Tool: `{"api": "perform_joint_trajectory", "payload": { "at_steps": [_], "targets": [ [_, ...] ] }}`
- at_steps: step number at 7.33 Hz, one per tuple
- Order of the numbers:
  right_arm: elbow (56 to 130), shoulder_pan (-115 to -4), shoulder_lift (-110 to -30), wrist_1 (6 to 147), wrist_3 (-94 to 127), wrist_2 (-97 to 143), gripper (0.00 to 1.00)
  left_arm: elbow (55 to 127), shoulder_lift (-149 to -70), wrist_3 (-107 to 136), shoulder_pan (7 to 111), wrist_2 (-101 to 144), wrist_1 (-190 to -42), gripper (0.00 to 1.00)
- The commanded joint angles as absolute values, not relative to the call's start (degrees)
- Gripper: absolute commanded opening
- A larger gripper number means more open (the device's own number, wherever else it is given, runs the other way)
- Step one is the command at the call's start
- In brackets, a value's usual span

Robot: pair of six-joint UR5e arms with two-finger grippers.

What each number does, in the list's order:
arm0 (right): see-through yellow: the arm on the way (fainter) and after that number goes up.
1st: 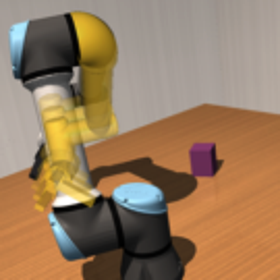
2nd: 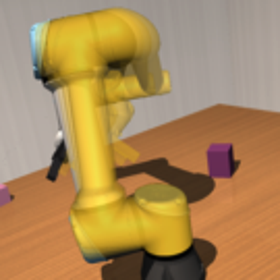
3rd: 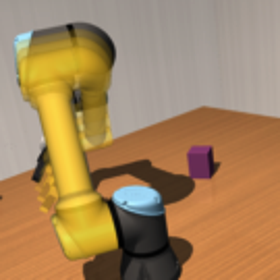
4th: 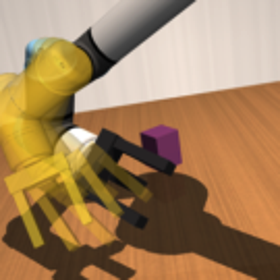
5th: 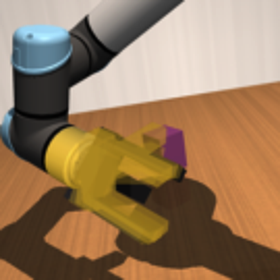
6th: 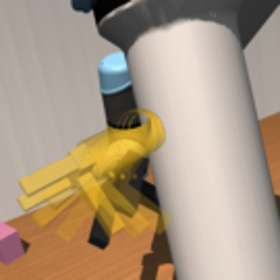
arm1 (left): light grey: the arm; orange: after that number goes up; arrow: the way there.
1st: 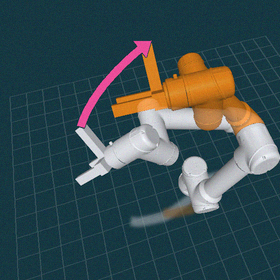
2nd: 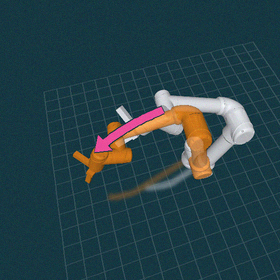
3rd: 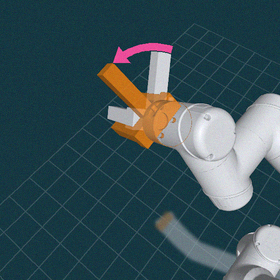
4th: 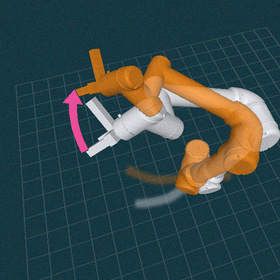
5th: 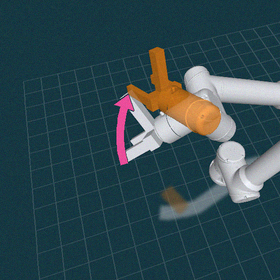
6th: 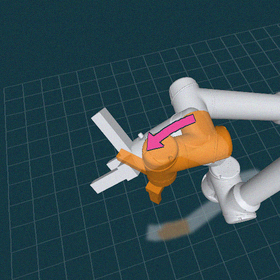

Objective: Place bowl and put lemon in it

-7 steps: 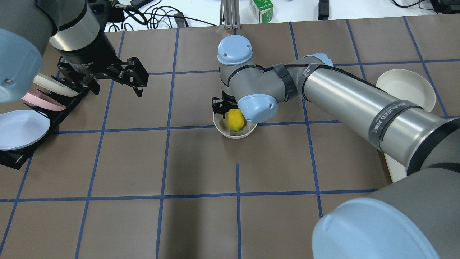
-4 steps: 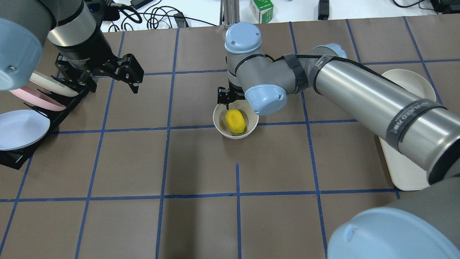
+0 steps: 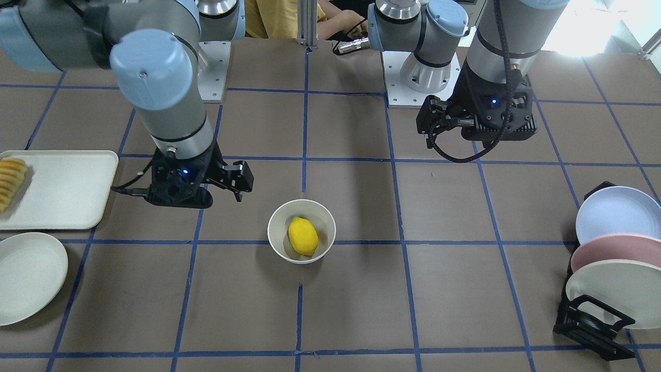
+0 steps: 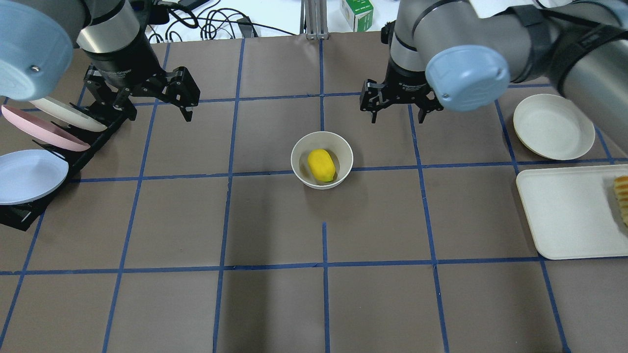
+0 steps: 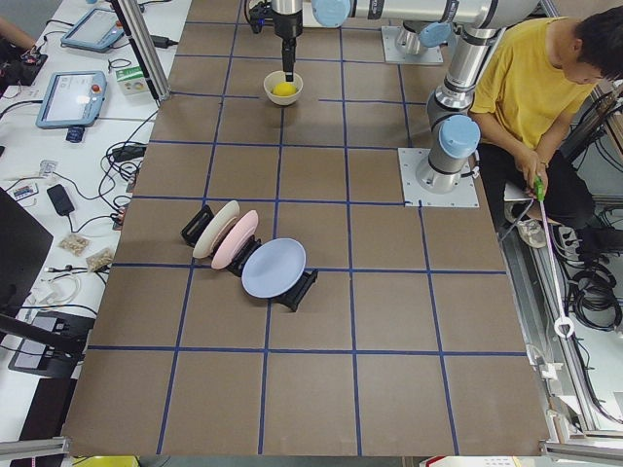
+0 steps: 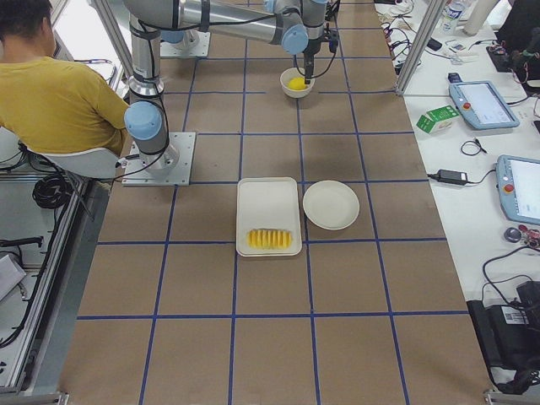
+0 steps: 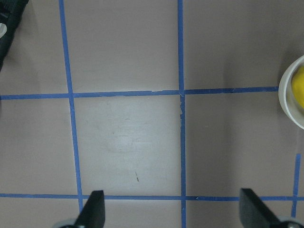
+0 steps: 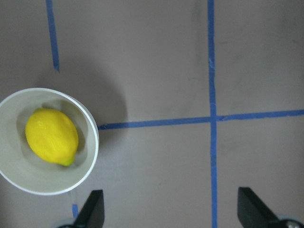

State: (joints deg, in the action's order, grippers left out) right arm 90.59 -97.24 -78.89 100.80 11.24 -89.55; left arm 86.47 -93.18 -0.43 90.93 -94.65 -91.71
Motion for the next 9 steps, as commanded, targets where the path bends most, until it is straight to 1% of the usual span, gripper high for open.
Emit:
{"api": "perform_joint_trajectory", "payload": {
  "at_steps": [1,4,5,6,9],
  "targets": [
    [90.7,-94.23,-85.67,92.05,9.5,-89.74,1.0,86.22,-93.34,-0.09,91.32,-94.48,-91.76,1.0],
    [90.79,-92.11,-89.02,88.07,8.79,-89.47,1.0,86.05,-92.99,0.09,91.76,-94.4,-91.76,1.0],
    [90.79,-91.76,-89.64,85.8,5.31,-89.73,1.0,85.96,-92.9,0.09,91.76,-93.79,-91.32,1.0],
    [89.92,-91.76,-89.74,86.56,4.14,-89.48,1.0,85.96,-91.16,0.09,91.67,-93.0,-91.67,1.0],
    [89.91,-91.93,-89.91,86.66,5.18,-88.85,1.0,86.22,-90.0,-0.09,90.44,-90.19,-91.58,1.0]
  ]
}}
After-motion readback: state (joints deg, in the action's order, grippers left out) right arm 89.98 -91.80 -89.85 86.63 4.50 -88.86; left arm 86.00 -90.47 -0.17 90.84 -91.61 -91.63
